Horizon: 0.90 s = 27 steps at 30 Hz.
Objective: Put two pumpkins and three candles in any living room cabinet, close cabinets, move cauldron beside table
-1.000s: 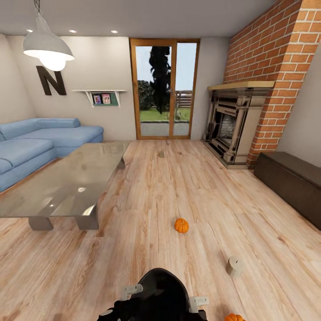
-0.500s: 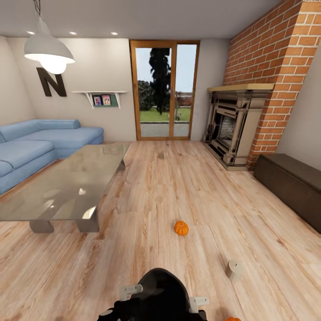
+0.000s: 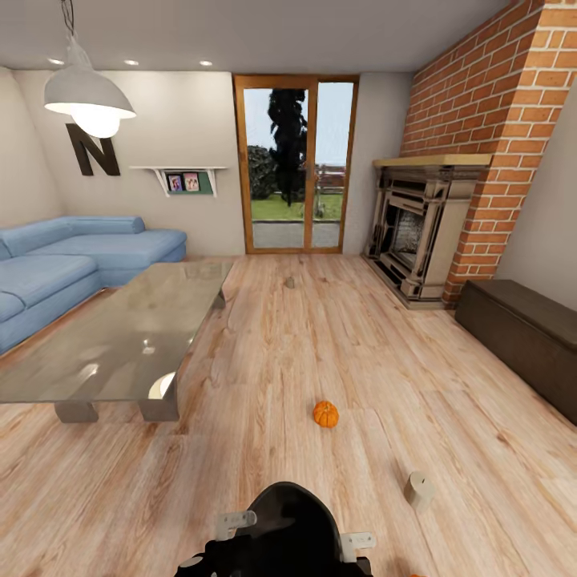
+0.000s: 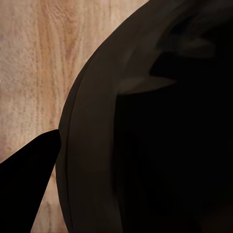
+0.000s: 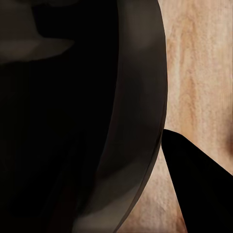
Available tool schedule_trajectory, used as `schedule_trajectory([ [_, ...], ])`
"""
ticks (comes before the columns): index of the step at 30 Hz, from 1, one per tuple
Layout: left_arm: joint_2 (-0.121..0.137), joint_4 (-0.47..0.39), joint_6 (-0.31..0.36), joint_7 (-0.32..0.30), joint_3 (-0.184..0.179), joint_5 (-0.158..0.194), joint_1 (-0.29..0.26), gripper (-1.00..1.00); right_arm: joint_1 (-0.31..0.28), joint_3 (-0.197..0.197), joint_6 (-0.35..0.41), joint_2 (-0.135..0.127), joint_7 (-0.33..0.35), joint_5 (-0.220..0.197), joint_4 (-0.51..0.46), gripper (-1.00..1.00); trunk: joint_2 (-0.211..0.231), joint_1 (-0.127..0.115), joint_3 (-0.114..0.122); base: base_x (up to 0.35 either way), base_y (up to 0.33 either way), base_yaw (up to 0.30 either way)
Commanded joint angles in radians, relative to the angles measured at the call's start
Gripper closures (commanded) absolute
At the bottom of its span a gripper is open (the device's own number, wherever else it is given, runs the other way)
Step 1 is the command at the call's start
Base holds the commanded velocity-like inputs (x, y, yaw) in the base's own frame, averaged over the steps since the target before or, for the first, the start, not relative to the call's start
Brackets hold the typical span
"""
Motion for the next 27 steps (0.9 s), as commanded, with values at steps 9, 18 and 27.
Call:
schedule_trajectory([
  [9,0.002,0.002,0.000,0.004,-0.001,0.003,0.000,1.00,-0.001,0.012,-0.026,0.000,0.006,-0.002,-0.008,1.00,0.000,0.000,-0.001,0.000,0.000,0.000],
  [18,0.003,0.002,-0.001,0.004,-0.001,0.002,0.000,1.00,-0.001,0.012,-0.026,0.000,0.006,-0.003,-0.008,1.00,0.000,0.000,-0.001,-0.034,0.000,0.000],
  [27,0.003,0.002,-0.001,0.004,-0.001,0.002,0.000,1.00,-0.002,0.012,-0.026,0.000,0.006,-0.003,-0.008,1.00,0.000,0.000,-0.001,-0.283,0.000,0.000],
])
